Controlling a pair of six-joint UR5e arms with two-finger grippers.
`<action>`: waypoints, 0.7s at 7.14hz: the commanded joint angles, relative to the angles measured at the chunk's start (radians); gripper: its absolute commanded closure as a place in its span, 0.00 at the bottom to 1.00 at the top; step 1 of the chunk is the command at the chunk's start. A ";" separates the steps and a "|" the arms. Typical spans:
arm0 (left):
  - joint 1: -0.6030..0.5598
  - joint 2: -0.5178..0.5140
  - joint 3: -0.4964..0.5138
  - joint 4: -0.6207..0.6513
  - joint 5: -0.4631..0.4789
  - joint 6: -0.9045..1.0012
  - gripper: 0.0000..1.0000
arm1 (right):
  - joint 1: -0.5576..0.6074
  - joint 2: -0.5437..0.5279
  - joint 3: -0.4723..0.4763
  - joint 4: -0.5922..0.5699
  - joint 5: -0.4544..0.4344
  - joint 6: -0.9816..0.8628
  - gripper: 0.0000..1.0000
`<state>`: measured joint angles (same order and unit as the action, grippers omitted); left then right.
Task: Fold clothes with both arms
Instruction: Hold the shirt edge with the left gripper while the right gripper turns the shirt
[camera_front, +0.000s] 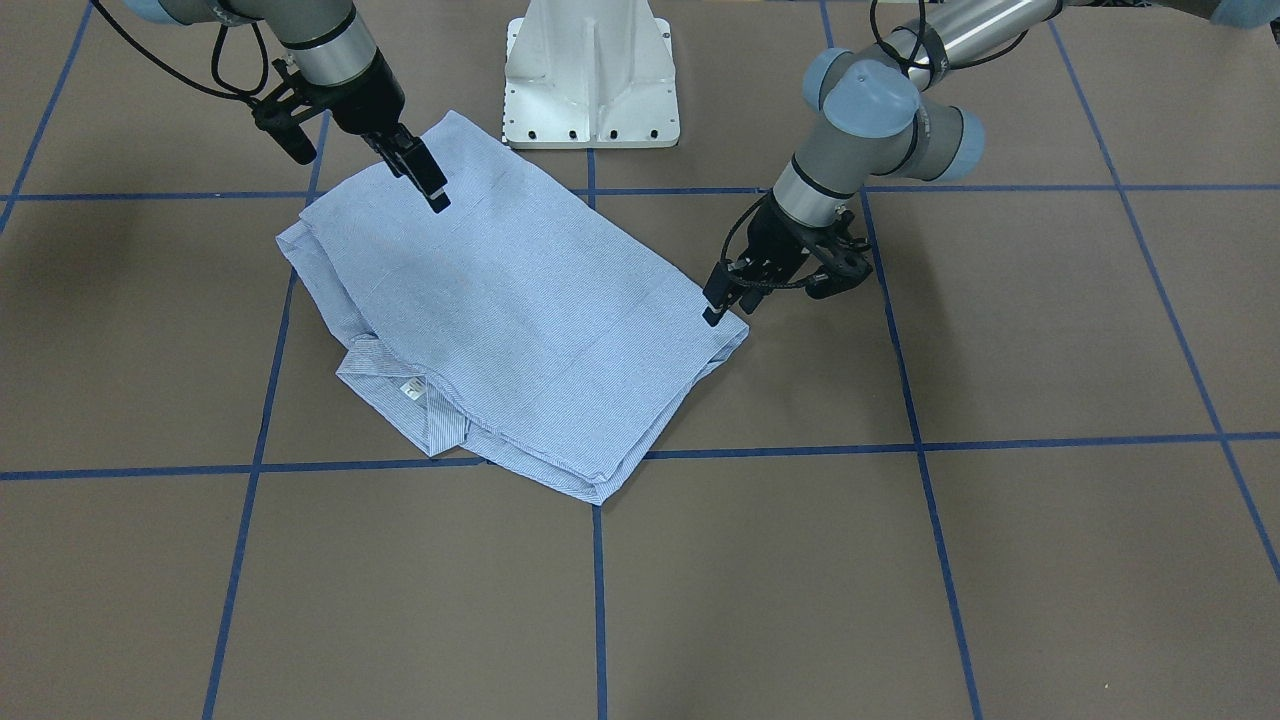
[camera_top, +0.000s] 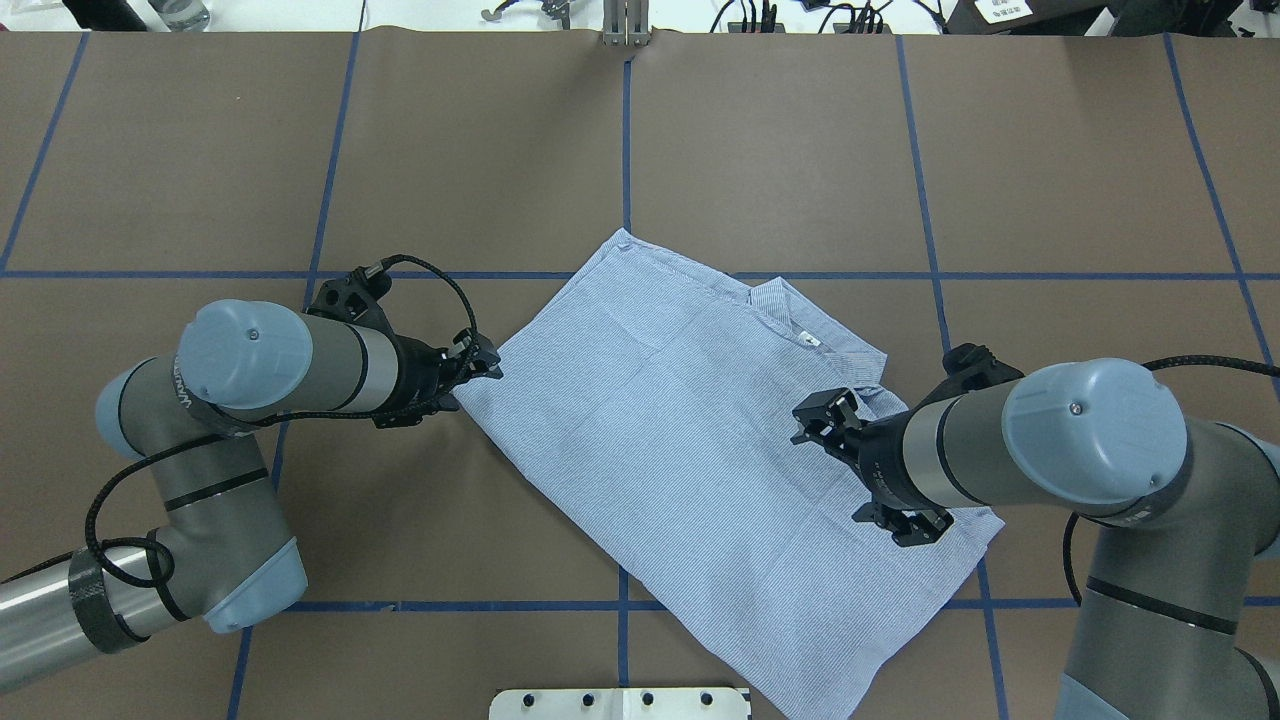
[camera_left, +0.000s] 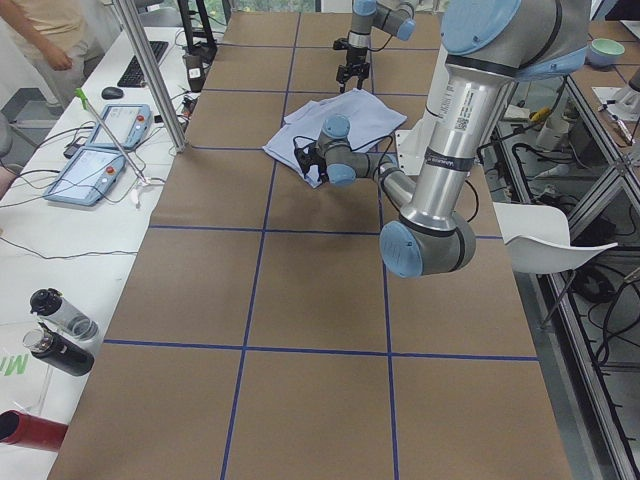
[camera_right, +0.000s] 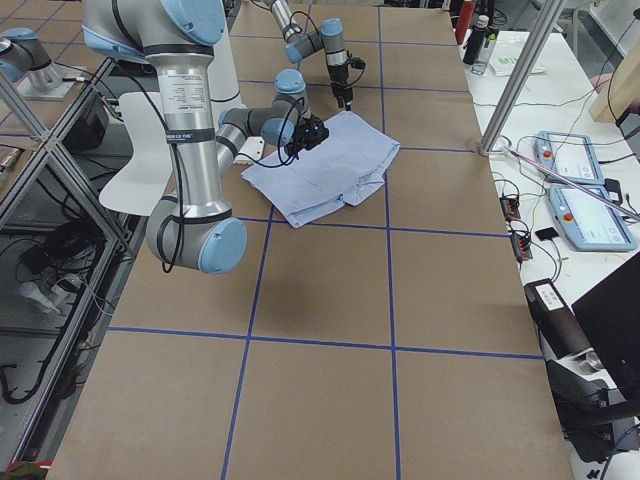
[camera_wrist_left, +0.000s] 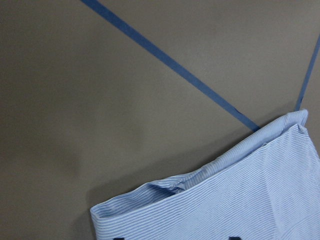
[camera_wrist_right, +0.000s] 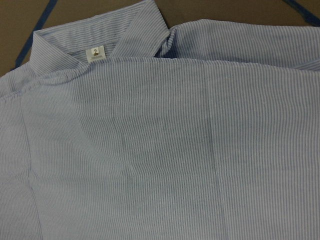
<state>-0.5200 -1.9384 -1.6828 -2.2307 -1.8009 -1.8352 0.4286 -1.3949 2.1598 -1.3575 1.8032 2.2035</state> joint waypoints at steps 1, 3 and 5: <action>0.009 0.002 0.017 0.000 0.003 0.002 0.38 | 0.007 0.007 -0.020 0.000 0.001 -0.004 0.00; 0.009 0.002 0.026 -0.001 0.005 0.001 0.49 | 0.005 0.008 -0.023 0.000 0.001 -0.004 0.00; 0.009 0.002 0.032 -0.001 0.005 0.005 0.94 | 0.005 0.008 -0.029 0.000 -0.001 -0.004 0.00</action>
<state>-0.5109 -1.9360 -1.6563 -2.2319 -1.7965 -1.8335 0.4344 -1.3870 2.1338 -1.3576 1.8030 2.1997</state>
